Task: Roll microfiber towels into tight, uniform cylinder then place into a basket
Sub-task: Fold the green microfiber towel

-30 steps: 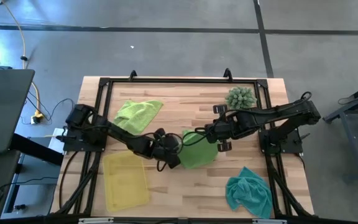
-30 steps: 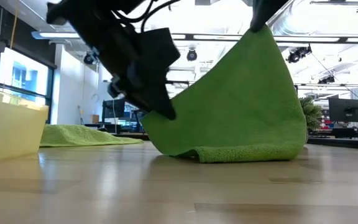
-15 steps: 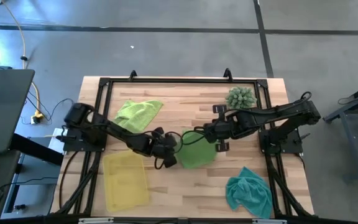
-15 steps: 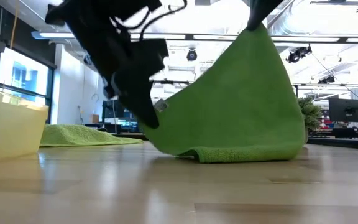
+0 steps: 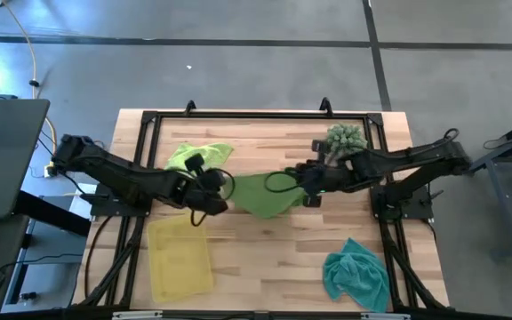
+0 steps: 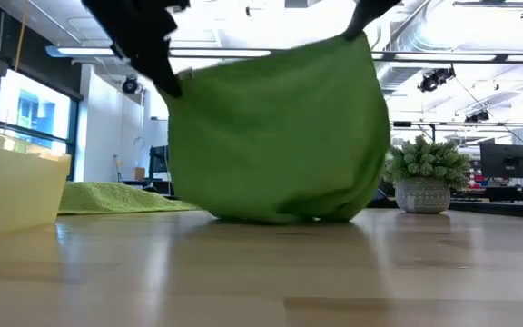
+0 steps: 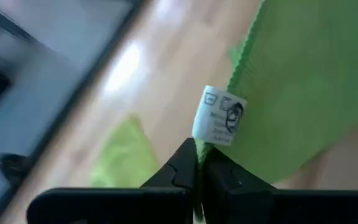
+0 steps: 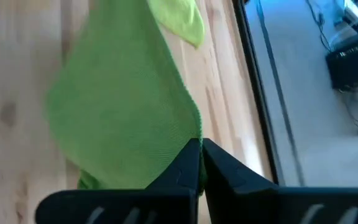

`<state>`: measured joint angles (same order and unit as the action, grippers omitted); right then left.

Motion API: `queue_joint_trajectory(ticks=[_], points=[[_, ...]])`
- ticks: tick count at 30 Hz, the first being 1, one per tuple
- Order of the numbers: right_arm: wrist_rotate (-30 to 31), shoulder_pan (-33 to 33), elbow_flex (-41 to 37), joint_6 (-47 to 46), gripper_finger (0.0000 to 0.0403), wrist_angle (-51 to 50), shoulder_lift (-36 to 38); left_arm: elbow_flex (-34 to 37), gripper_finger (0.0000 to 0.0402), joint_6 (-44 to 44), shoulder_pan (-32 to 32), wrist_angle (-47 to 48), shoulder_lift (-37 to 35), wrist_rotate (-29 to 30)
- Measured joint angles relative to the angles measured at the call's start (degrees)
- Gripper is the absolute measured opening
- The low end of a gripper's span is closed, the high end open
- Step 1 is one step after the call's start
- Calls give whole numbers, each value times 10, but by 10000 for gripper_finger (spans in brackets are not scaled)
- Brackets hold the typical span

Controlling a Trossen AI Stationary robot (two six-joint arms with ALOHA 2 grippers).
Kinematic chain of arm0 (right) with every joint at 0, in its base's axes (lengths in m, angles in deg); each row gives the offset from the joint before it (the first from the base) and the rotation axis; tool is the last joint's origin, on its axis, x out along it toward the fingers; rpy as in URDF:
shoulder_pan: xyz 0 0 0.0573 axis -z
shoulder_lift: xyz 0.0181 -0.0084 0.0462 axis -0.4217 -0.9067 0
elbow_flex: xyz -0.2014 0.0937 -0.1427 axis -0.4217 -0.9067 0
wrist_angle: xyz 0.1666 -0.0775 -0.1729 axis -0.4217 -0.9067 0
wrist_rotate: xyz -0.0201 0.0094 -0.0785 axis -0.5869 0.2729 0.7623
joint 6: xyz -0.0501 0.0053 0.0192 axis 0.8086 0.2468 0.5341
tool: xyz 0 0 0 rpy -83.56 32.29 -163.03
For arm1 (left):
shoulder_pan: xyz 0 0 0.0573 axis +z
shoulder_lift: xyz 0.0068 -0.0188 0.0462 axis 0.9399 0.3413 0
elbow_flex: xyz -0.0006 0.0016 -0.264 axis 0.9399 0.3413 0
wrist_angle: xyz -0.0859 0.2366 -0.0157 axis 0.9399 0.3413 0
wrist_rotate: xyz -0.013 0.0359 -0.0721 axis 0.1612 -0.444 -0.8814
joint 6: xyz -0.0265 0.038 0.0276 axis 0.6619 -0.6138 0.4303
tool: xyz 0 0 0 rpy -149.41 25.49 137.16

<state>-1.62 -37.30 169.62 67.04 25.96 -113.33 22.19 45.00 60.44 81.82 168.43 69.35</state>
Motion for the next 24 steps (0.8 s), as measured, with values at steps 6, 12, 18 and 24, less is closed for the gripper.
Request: queue_joint_trajectory(ticks=[6, 12, 18, 24], points=[[17, 4, -169, 19, 0, 179, 119, 0, 0, -126, 21, -27, -51, 61], [228, 24, -248, 152, 0, 359, 185, -20, 0, -287, 57, -137, -68, 238], [102, 32, -228, 169, 0, 386, 207, -72, 0, -344, 58, -175, -69, 125], [132, 31, -197, 155, 0, 358, 213, -116, 0, -352, 32, -179, -68, 125]])
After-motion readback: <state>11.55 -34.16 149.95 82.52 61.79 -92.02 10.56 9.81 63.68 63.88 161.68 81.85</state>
